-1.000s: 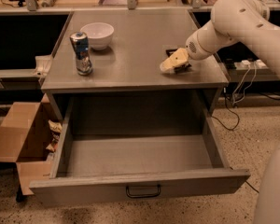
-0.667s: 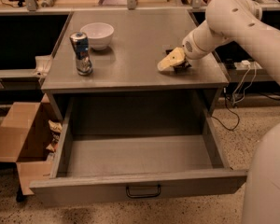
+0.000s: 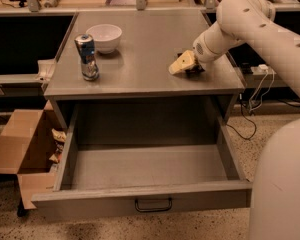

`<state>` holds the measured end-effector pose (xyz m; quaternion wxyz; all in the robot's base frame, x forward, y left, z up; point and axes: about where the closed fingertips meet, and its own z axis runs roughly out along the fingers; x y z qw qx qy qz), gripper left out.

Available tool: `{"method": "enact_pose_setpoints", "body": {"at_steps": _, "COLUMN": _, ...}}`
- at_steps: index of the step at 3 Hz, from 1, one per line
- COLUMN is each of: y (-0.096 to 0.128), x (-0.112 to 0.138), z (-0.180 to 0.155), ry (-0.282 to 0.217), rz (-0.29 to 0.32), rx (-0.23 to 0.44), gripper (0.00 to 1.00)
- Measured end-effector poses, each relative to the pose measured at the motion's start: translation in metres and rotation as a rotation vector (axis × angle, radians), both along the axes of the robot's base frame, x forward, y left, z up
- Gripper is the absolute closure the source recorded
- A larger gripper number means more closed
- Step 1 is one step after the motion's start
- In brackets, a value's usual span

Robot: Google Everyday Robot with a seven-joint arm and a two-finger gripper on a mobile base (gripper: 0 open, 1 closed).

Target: Place rxbar chocolate into top drawer

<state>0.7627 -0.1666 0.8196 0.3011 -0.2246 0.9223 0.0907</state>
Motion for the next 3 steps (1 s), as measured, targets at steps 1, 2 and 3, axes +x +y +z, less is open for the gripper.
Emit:
{"method": "enact_pose_setpoints", "body": {"at_steps": 1, "y": 0.001, "x": 0.0, "z": 0.0, "ry": 0.004, "rz": -0.003, "rx": 0.006, "gripper": 0.47}}
{"method": "enact_pose_setpoints", "body": {"at_steps": 2, "y": 0.001, "x": 0.0, "z": 0.007, "ry": 0.004, "rz": -0.003, "rx": 0.007, "gripper": 0.72}}
{"method": "enact_pose_setpoints", "body": {"at_steps": 3, "y": 0.001, "x": 0.0, "z": 0.013, "ry": 0.004, "rz": -0.003, "rx": 0.007, "gripper": 0.94}}
